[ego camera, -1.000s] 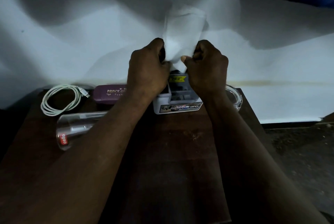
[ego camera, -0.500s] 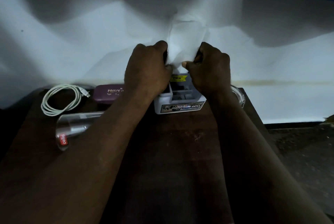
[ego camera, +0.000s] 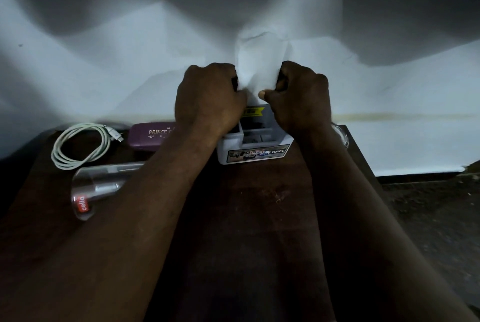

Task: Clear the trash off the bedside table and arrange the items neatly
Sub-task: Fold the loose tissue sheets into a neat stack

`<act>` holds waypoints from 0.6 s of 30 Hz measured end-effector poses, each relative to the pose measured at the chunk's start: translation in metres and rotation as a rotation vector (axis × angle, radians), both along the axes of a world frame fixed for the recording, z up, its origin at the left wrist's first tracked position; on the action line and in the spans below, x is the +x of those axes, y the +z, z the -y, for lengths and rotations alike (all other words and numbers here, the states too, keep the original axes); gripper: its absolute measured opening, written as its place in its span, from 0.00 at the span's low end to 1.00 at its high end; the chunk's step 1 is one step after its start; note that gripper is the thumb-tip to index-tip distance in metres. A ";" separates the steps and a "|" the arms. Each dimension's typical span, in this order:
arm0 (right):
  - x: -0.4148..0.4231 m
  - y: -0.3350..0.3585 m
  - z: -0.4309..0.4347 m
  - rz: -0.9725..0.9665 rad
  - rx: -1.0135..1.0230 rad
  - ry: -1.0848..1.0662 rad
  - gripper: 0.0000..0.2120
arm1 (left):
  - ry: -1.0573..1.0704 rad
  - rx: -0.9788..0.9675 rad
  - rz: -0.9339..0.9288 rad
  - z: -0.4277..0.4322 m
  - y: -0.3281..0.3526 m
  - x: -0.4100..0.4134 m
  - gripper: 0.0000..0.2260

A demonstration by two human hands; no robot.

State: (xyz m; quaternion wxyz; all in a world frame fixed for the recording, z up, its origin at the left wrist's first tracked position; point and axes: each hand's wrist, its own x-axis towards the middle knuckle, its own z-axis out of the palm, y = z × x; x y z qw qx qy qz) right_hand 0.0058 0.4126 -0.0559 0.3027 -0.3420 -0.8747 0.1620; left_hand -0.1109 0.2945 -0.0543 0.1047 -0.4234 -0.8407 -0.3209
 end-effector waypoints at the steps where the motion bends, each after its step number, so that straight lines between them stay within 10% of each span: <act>1: 0.000 0.001 0.001 -0.001 -0.009 0.006 0.15 | 0.012 -0.005 -0.029 -0.001 -0.002 0.000 0.09; 18: 0.002 0.003 -0.003 -0.086 -0.154 0.011 0.12 | 0.040 0.123 0.152 0.002 -0.001 -0.003 0.17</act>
